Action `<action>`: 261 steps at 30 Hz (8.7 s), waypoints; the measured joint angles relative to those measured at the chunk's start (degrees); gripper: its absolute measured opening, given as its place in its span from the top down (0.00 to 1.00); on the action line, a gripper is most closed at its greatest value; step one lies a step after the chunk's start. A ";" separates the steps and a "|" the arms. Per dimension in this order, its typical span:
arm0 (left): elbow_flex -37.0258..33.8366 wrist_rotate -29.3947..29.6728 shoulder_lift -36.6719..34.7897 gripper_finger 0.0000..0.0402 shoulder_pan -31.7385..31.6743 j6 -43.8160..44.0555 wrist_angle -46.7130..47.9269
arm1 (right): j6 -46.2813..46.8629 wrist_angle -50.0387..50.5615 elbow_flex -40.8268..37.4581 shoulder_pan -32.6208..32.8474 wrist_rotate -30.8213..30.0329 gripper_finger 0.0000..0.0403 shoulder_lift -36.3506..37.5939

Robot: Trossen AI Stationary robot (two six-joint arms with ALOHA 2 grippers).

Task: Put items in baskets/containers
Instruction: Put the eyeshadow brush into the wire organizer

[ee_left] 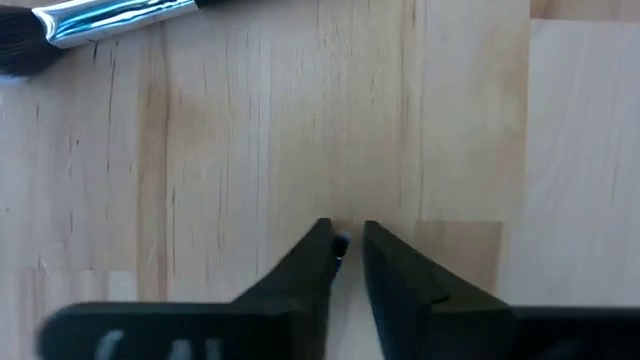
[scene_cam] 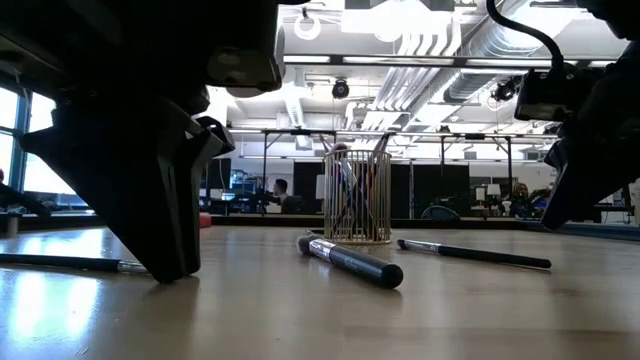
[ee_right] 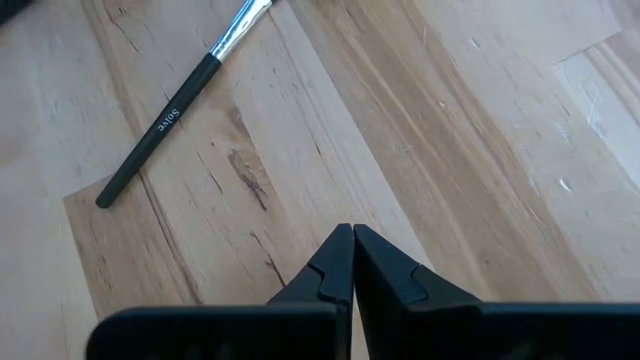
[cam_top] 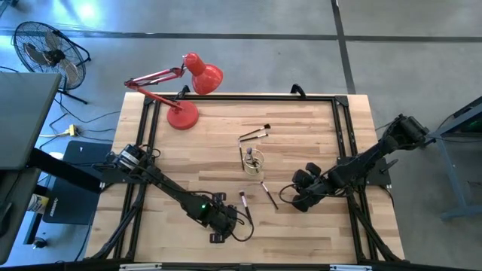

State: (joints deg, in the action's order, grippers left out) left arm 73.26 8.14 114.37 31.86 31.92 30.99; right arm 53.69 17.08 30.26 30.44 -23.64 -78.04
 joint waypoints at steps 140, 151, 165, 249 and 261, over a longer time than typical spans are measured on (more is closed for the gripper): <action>28.69 -11.37 7.28 0.71 -50.60 -38.95 2.10 | -6.21 -3.52 -0.02 0.00 -3.60 1.00 0.00; 29.41 -10.55 11.11 0.71 -50.52 -38.93 -1.98 | -6.23 -3.29 -0.02 -0.01 -3.74 1.00 -0.01; 29.17 -12.17 -0.59 0.79 -46.74 -31.75 -0.26 | -6.40 -2.23 -0.02 -0.01 -3.69 0.99 0.00; -38.52 28.33 -50.23 1.00 -4.44 -12.58 -41.05 | -59.34 -43.27 1.13 -57.83 27.56 0.99 -25.59; -38.50 28.24 -50.21 1.00 -4.44 -12.17 -40.12 | -55.71 -38.53 1.03 -58.18 25.61 0.94 -23.27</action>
State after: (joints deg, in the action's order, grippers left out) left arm 34.76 36.38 64.16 27.42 19.74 -9.13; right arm -2.02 -21.45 31.29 -27.75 1.97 -101.31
